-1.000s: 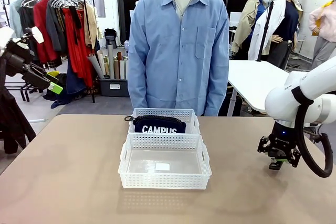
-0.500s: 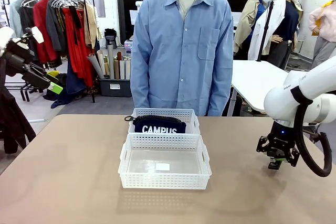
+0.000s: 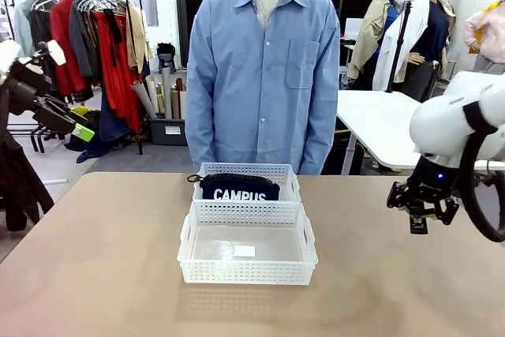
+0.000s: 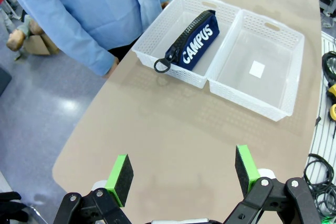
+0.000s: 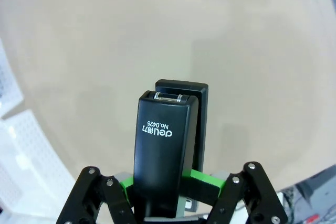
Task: Distribute items into two baskets.
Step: Pick up the Stapler that the person points to.
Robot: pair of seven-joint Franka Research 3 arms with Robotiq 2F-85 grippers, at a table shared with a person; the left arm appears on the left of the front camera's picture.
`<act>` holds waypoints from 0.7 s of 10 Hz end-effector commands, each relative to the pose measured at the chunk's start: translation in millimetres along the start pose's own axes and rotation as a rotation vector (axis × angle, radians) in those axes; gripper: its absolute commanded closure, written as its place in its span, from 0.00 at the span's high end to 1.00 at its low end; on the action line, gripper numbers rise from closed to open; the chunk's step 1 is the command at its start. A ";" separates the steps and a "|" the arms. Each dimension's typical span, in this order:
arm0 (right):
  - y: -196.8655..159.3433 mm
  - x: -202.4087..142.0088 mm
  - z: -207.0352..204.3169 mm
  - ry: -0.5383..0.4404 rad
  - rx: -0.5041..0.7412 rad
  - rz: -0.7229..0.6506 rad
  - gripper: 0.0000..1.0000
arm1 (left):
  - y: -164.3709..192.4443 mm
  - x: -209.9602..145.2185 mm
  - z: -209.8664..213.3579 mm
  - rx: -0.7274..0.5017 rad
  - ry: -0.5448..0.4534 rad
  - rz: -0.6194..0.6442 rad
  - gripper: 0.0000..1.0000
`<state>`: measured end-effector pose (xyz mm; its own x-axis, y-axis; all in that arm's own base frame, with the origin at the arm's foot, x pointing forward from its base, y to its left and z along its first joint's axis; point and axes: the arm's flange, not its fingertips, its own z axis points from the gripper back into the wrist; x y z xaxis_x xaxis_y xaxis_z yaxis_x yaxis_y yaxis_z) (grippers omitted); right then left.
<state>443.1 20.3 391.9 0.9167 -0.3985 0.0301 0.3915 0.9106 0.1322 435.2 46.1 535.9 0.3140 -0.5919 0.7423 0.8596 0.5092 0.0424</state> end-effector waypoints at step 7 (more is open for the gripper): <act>6.9 -18.6 83.9 -0.026 -0.119 0.751 0.00 | -0.9 -0.1 1.0 0.002 0.000 0.008 1.00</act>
<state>416.6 23.8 465.3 0.9643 0.2565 0.0661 -0.2574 0.9663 0.0055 435.2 46.2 535.9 0.3143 -0.5919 0.7422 0.8595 0.5094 0.0424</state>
